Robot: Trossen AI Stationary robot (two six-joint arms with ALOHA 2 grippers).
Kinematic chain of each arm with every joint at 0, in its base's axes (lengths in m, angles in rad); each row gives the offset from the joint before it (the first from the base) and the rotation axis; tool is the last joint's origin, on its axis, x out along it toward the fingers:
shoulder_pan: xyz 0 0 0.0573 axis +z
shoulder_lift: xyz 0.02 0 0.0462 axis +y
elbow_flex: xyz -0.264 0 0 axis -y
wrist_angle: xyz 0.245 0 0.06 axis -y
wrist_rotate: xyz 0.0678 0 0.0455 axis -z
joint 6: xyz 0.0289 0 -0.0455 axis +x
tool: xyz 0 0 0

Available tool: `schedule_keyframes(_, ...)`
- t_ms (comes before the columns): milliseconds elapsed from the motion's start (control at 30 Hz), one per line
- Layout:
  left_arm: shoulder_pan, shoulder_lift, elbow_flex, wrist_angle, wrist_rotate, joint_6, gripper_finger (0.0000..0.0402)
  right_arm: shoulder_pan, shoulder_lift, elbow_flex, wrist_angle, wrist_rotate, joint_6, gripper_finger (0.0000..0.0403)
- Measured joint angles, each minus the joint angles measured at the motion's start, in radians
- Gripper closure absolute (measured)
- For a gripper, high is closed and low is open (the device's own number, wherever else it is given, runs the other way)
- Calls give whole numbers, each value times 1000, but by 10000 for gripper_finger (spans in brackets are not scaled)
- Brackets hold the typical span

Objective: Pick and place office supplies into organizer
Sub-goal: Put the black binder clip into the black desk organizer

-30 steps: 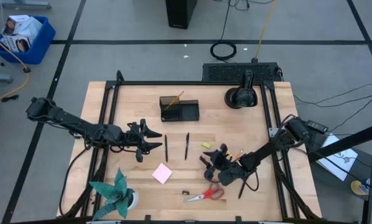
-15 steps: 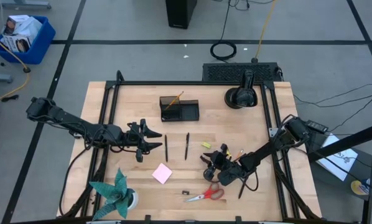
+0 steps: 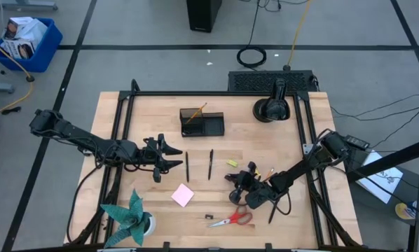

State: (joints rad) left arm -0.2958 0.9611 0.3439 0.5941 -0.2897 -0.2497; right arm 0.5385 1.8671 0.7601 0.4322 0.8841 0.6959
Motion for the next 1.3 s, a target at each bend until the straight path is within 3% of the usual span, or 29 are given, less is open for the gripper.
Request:
schedule_keyframes(300, 0, 0, 0, 0, 0, 0, 211, -21, 0, 0, 168, -3, -204, 396)
schedule_keyframes(800, 0, 0, 0, 2, 0, -1, 211, -222, 0, 0, 385, -264, -457, 397)
schedule_keyframes(1300, 0, 0, 0, 5, 0, -1, 211, -434, 0, 125, 379, -469, -636, 397)
